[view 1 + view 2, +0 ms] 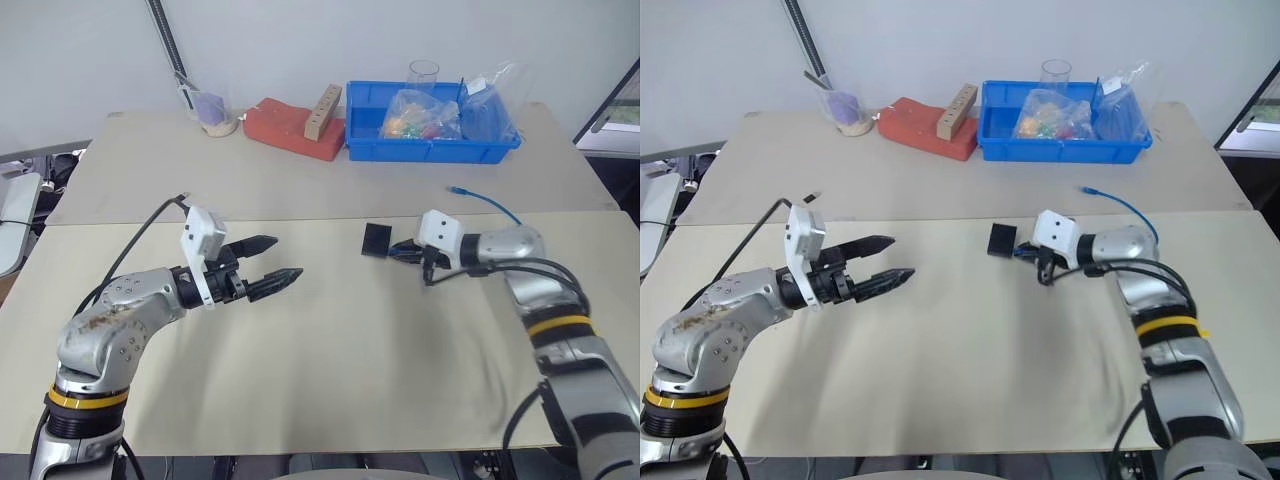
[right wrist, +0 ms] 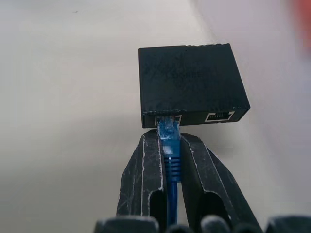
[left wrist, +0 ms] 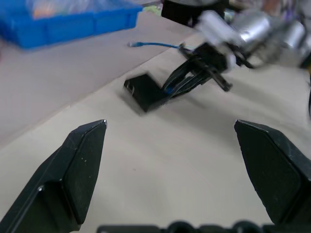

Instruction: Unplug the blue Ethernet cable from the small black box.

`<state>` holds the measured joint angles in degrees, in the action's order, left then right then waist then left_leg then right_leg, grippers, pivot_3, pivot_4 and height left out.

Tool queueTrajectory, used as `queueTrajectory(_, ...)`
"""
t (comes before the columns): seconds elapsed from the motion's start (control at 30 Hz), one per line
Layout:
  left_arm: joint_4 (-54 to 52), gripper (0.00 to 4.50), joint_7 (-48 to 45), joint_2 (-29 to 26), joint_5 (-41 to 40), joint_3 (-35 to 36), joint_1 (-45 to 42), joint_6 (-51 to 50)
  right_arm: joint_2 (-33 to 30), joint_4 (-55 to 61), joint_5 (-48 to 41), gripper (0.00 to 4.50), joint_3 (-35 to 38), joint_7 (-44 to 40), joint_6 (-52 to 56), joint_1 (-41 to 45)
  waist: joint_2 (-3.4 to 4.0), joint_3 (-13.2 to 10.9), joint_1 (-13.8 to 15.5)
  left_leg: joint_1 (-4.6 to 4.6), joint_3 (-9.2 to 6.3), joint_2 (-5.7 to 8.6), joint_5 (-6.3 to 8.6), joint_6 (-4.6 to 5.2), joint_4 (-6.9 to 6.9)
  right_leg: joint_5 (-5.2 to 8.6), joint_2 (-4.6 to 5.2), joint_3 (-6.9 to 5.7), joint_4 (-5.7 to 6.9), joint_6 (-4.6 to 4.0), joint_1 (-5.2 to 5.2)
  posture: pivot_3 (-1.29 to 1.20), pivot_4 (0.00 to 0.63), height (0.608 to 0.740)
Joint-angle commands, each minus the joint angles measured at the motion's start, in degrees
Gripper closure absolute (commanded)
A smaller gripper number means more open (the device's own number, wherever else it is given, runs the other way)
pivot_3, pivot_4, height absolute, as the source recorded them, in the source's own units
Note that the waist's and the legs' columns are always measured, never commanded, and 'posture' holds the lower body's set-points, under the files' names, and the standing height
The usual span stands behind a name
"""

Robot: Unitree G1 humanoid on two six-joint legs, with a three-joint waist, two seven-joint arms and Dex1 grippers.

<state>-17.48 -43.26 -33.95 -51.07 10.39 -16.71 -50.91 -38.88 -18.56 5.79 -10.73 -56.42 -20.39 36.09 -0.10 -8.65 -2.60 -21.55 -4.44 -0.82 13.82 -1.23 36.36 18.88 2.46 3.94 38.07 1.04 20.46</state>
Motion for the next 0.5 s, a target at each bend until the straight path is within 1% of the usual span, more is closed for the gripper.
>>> queueTrajectory(0.03, 3.5, 0.0, 0.7, 1.1, -5.2, 1.7, -3.8, -4.2, -0.3, 10.2, 3.2, 4.44, 0.7, 5.1, -12.3, -0.9, 0.0, 0.0, -0.1, 0.01, 0.0, 0.01, 0.0, 0.0, 0.0, 0.0, 0.0, 0.0, 0.02, 0.0, 0.0, 0.0, 0.15, 0.74)
queueTrajectory(0.13, 6.9, 0.0, -0.8, 2.7, -2.0, -1.4, -7.4, -1.7, 0.9, 13.8, 6.2, 4.44, -0.8, 7.7, -14.6, -1.1, 0.0, 0.0, 0.1, 0.04, 0.01, 0.0, -0.03, -0.05, 0.0, 0.0, -0.02, 0.0, 0.03, 0.0, -0.02, 0.0, 0.15, 0.74)
queueTrajectory(0.23, 8.9, 0.0, -2.9, 4.0, 0.6, -4.6, -10.0, 0.6, 2.0, 14.0, 8.6, 4.44, -2.0, 9.6, -15.0, -0.5, 0.0, 0.0, 0.4, 0.01, 0.02, 0.04, -0.06, -0.09, 0.03, -0.01, 0.02, 0.0, 0.01, -0.01, -0.04, 0.0, 0.15, 0.74)
queueTrajectory(0.37, 10.5, 0.0, -5.0, 4.9, 3.7, -6.8, -10.5, 3.6, 2.6, 12.5, 10.6, 4.44, -3.1, 11.3, -16.0, 0.5, 0.0, 0.0, 0.4, -0.01, 0.03, 0.07, -0.07, -0.12, 0.04, -0.01, 0.04, 0.01, 0.0, -0.01, -0.04, 0.0, 0.15, 0.74)
queueTrajectory(0.5, 10.9, 0.0, -5.8, 6.5, 5.5, -7.4, -10.8, 6.6, 3.1, 12.5, 10.4, 4.44, -4.0, 11.7, -16.0, 1.0, 0.0, 0.0, 0.3, 0.0, 0.02, 0.05, -0.07, -0.12, 0.03, -0.01, 0.01, 0.01, 0.0, -0.01, -0.04, 0.0, 0.15, 0.74)
